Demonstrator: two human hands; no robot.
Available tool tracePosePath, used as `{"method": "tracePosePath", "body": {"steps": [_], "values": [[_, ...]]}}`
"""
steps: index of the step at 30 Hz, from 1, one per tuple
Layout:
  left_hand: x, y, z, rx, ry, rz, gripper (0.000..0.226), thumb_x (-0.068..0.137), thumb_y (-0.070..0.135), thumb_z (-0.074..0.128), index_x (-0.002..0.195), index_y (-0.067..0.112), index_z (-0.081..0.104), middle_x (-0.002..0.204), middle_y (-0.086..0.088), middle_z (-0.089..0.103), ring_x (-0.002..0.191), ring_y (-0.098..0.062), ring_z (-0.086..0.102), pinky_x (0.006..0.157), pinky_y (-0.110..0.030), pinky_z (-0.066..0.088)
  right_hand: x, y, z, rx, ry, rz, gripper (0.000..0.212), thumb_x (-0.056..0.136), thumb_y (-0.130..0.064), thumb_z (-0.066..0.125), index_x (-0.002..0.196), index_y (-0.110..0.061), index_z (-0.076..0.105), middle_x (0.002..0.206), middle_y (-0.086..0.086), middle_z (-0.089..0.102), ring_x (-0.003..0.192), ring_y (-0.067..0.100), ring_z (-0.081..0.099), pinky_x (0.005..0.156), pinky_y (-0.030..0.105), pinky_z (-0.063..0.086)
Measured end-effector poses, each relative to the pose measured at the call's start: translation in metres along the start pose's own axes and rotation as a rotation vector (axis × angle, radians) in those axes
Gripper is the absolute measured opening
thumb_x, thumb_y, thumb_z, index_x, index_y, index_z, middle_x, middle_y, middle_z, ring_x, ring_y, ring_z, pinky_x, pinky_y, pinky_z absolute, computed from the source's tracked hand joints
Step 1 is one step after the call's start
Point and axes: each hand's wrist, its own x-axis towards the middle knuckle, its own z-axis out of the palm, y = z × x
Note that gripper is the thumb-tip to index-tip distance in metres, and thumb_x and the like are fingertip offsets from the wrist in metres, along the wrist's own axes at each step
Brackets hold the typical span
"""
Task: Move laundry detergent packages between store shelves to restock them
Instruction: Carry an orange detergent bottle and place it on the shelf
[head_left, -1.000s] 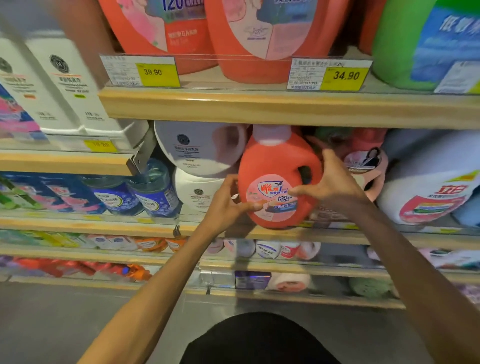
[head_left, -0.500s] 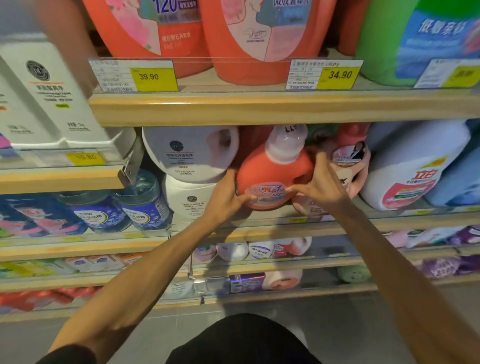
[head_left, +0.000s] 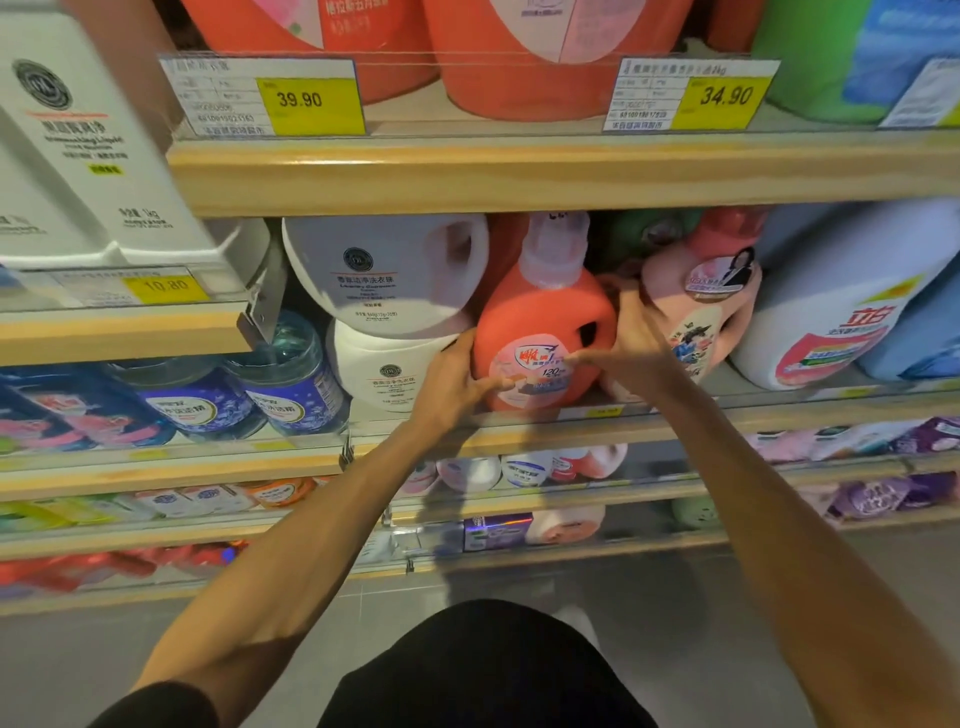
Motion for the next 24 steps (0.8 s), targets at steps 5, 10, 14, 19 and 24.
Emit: {"method": "tracePosePath", "body": {"steps": [5, 10, 14, 19, 24], "values": [[-0.002, 0.001, 0.001, -0.009, 0.011, -0.023, 0.075, 0.070, 0.035, 0.089, 0.133, 0.010, 0.055, 0.119, -0.008, 0.071, 0.098, -0.017, 0.065, 0.087, -0.032, 0.054, 0.004, 0.005, 0.005, -0.034, -0.015, 0.012, 0.109, 0.066, -0.043, 0.089, 0.149, -0.010, 0.026, 0.123, 0.005, 0.051, 0.114, 0.016, 0.049, 0.095, 0.027, 0.038], [-0.004, -0.001, 0.004, -0.025, 0.041, -0.099, 0.081, 0.066, 0.039, 0.091, 0.134, 0.012, 0.056, 0.120, -0.008, 0.073, 0.105, -0.023, 0.071, 0.092, -0.043, 0.059, 0.008, 0.008, 0.005, -0.020, -0.004, 0.017, 0.111, 0.062, -0.053, 0.084, 0.149, -0.017, 0.026, 0.138, 0.012, 0.050, 0.128, 0.026, 0.048, 0.107, 0.048, 0.041], [-0.005, -0.002, 0.006, -0.035, 0.045, -0.117, 0.082, 0.066, 0.042, 0.089, 0.135, 0.015, 0.054, 0.123, -0.006, 0.071, 0.108, -0.022, 0.069, 0.093, -0.044, 0.058, 0.011, 0.006, 0.006, -0.046, -0.023, 0.060, 0.109, 0.065, -0.036, 0.090, 0.150, -0.015, 0.025, 0.142, 0.016, 0.048, 0.132, 0.032, 0.046, 0.108, 0.049, 0.040], [-0.010, 0.006, 0.008, -0.001, 0.071, -0.093, 0.077, 0.071, 0.036, 0.087, 0.135, 0.013, 0.054, 0.126, -0.008, 0.068, 0.112, -0.024, 0.067, 0.095, -0.044, 0.058, 0.006, 0.004, 0.007, -0.050, -0.018, 0.062, 0.106, 0.068, -0.035, 0.089, 0.150, -0.017, 0.024, 0.141, 0.016, 0.048, 0.130, 0.033, 0.048, 0.107, 0.049, 0.042], [-0.021, 0.017, 0.005, 0.041, 0.094, -0.080, 0.061, 0.080, 0.031, 0.083, 0.131, 0.010, 0.056, 0.124, -0.010, 0.069, 0.112, -0.026, 0.067, 0.094, -0.043, 0.057, -0.008, -0.003, 0.003, -0.127, -0.085, 0.101, 0.081, 0.080, -0.034, 0.079, 0.143, -0.016, 0.030, 0.130, 0.017, 0.049, 0.119, 0.035, 0.054, 0.098, 0.044, 0.046]]}}
